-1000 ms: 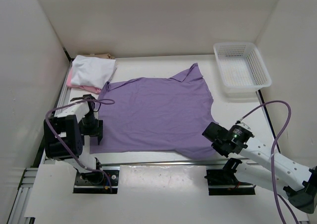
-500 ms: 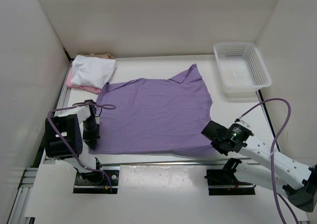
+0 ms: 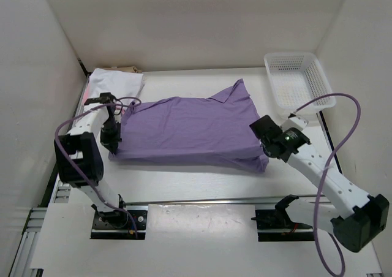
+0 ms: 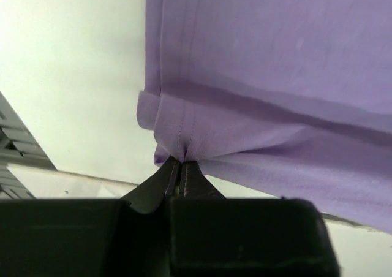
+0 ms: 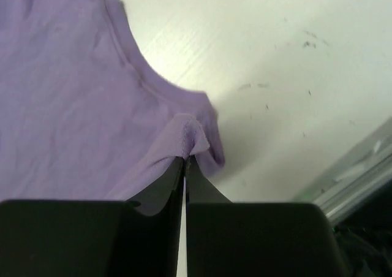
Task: Fold and stack the t-shirts
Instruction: Grap the side of the flattened tshirt closest away from the robot with both arms, then fold the flattened tshirt in 1/3 of the way
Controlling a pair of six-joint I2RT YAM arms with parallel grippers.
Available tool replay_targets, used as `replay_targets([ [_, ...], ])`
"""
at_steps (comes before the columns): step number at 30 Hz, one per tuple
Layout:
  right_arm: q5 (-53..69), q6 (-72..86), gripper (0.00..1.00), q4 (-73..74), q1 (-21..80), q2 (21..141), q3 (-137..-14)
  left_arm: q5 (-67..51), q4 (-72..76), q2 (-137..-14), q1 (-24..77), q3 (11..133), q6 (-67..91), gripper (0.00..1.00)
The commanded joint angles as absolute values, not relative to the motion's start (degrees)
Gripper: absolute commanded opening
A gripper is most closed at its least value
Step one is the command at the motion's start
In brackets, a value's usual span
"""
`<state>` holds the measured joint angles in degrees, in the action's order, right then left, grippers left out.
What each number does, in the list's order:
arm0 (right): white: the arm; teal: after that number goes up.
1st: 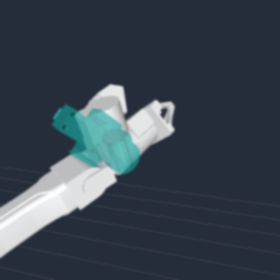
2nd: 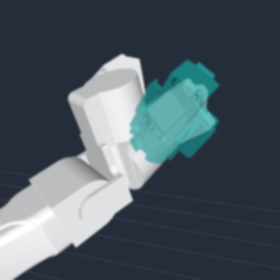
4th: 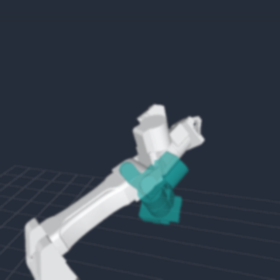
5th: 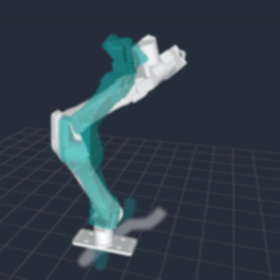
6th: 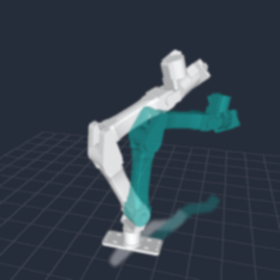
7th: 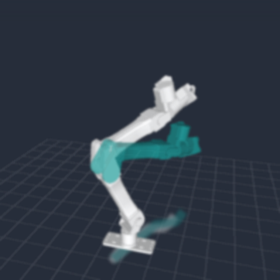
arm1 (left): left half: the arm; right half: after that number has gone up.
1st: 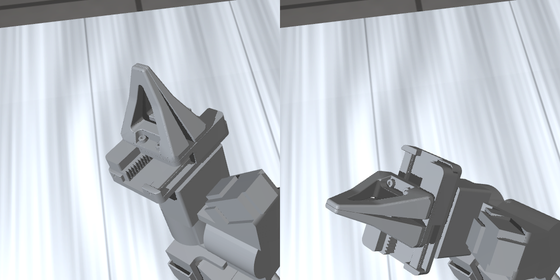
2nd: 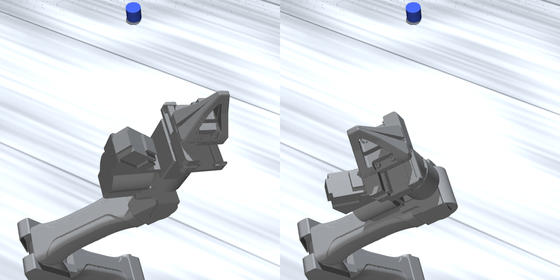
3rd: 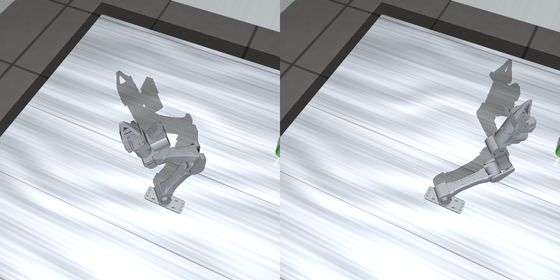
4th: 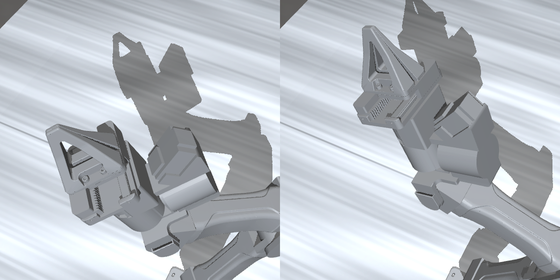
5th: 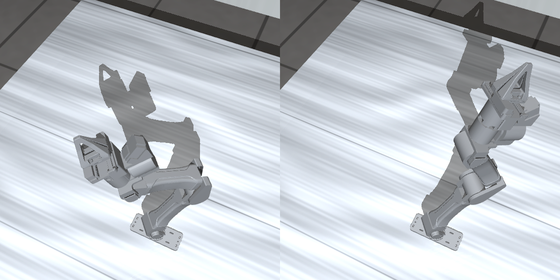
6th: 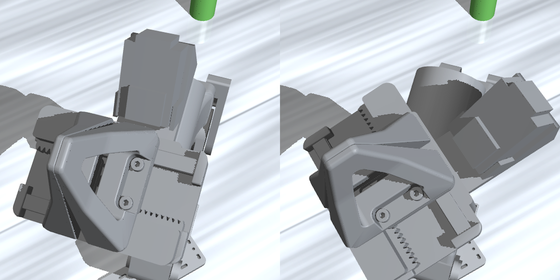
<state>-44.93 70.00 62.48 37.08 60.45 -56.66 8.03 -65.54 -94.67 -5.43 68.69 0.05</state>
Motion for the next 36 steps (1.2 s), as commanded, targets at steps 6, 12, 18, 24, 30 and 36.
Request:
replay_targets([
  [6, -39.38, 43.53, 0.0, 41.23, 23.56, 74.51, -64.76, 6.86, -68.99, -108.01, -4.83, 83.73, 0.0, 0.1],
  [12, -34.99, 40.69, 0.0, 39.99, 21.09, 86.21, -72.15, 6.24, -70.05, -114.69, -4.83, 89.65, 0.0, 0.1],
  [18, -34.45, 40.08, 0.0, 39.99, 21.09, 93.5, -76.63, 6.24, -69.43, -117.6, -4.83, 93.33, 0.0, 0.1],
  [24, -34.98, 39.55, 0.0, 42.0, 20.57, 99.3, -81.81, 10.7, -65.22, -119.61, -4.83, 98.6, 0.0, 0.22],
  [30, -34.98, 39.02, 0.0, 43.24, 20.57, 101.86, -84.37, 10.99, -64.16, -120.67, -11.94, 110.55, 0.0, 0.44],
  [36, -33.49, 36.57, 0.14, 43.77, 21.71, 102.39, -86.48, 8.36, -64.16, -115.85, -13.89, 101.48, 0.0, 0.66],
])
